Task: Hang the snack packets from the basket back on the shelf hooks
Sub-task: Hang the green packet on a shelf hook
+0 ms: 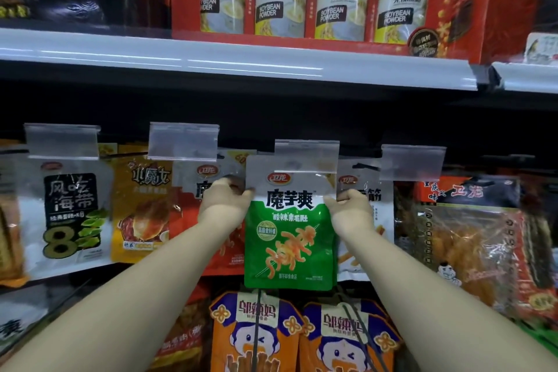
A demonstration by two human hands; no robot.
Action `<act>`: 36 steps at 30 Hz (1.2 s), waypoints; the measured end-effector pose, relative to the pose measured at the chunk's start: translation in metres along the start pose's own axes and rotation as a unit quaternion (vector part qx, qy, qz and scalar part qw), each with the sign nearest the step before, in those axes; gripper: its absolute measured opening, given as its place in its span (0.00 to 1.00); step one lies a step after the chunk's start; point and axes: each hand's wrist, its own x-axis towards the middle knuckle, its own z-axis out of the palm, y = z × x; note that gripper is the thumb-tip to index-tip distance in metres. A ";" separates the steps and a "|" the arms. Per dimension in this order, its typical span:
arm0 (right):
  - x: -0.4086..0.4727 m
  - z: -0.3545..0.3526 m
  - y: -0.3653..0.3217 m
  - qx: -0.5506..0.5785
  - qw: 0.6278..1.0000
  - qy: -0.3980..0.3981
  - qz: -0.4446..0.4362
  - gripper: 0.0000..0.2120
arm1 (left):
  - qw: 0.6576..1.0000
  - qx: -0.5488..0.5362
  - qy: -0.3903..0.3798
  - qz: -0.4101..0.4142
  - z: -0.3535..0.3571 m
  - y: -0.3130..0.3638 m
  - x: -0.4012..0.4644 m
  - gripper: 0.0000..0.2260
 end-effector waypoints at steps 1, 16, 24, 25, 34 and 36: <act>-0.002 -0.001 0.001 -0.013 1.000 0.001 -0.006 0.08 | 1.000 0.006 0.001 0.005 -0.003 0.000 -0.003 0.07; -0.097 -0.011 0.007 -0.450 0.832 -0.072 -0.316 0.17 | 0.876 0.436 0.016 0.209 -0.078 -0.058 -0.108 0.16; -0.214 0.013 0.031 -0.484 0.825 -0.115 -0.268 0.20 | 0.897 0.407 -0.083 0.150 -0.144 -0.123 -0.165 0.18; -0.231 0.017 0.035 -0.486 0.828 -0.110 -0.258 0.18 | 0.899 0.400 -0.093 0.152 -0.152 -0.132 -0.174 0.18; -0.386 0.080 0.070 -0.496 0.843 -0.154 -0.140 0.19 | 0.875 0.390 -0.242 0.155 -0.217 -0.254 -0.263 0.16; -0.415 0.096 0.082 -0.497 0.838 -0.188 -0.119 0.18 | 0.871 0.389 -0.273 0.127 -0.224 -0.288 -0.283 0.16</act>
